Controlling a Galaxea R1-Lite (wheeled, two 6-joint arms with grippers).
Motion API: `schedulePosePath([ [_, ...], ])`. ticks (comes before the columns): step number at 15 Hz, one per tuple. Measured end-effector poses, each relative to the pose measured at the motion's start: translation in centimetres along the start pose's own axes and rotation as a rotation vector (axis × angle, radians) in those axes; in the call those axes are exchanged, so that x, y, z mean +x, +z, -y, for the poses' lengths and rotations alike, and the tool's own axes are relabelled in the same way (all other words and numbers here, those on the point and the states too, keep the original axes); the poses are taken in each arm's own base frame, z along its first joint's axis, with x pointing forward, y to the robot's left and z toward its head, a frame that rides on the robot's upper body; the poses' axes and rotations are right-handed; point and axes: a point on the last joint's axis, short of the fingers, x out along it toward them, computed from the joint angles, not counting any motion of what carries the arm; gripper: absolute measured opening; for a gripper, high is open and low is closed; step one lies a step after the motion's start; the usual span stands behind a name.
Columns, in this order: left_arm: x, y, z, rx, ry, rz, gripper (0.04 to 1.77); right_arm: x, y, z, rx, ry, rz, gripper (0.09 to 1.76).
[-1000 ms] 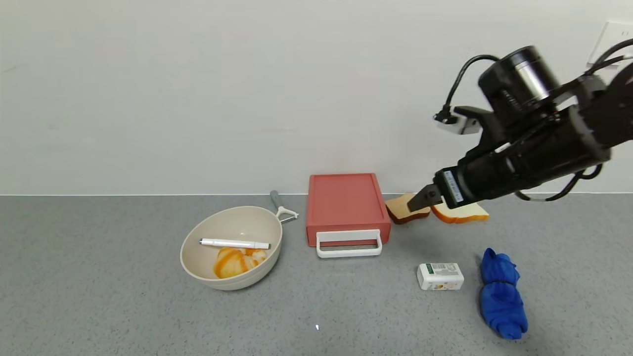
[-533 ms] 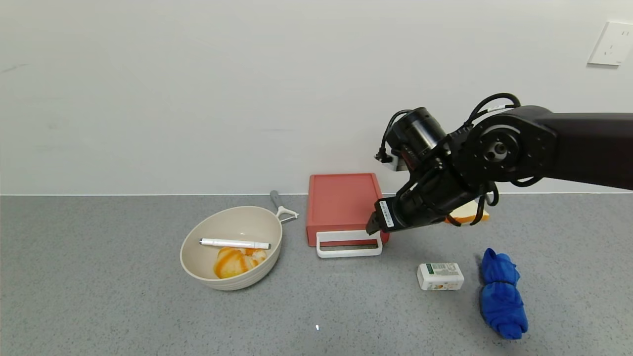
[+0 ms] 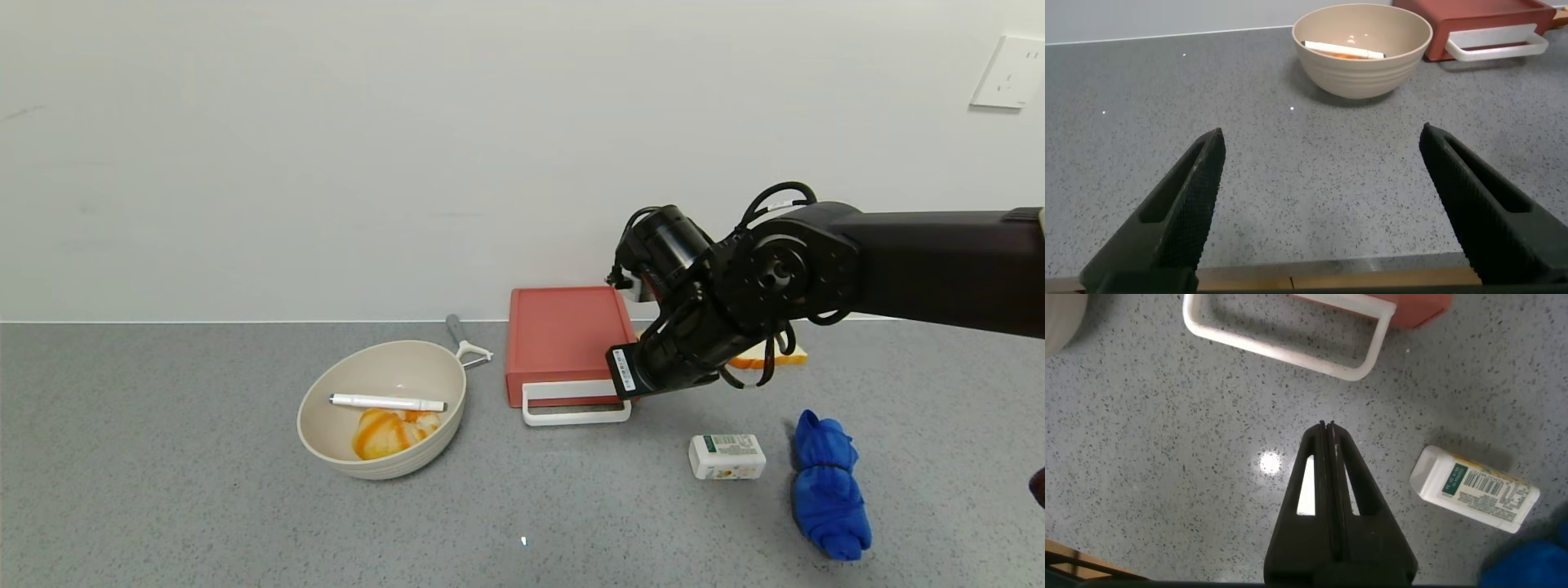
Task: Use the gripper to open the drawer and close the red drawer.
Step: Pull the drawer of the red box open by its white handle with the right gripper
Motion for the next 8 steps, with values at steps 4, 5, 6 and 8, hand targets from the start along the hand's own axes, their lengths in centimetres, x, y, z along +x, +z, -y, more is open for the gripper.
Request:
schedulePosePath([
  [4,0.0,0.0,0.0,0.0,0.0,0.0,1.72,1.0,0.3,-1.1,0.086,0.007,0.01,0.11],
  [5,0.0,0.0,0.0,0.0,0.0,0.0,1.72,1.5,0.4,-1.5,0.107,-0.007,0.03,0.12],
  [6,0.0,0.0,0.0,0.0,0.0,0.0,1.72,2.0,0.5,-2.0,0.112,-0.016,0.056,0.11],
  [8,0.0,0.0,0.0,0.0,0.0,0.0,1.72,3.4,0.7,-3.0,0.138,-0.025,0.103,0.11],
])
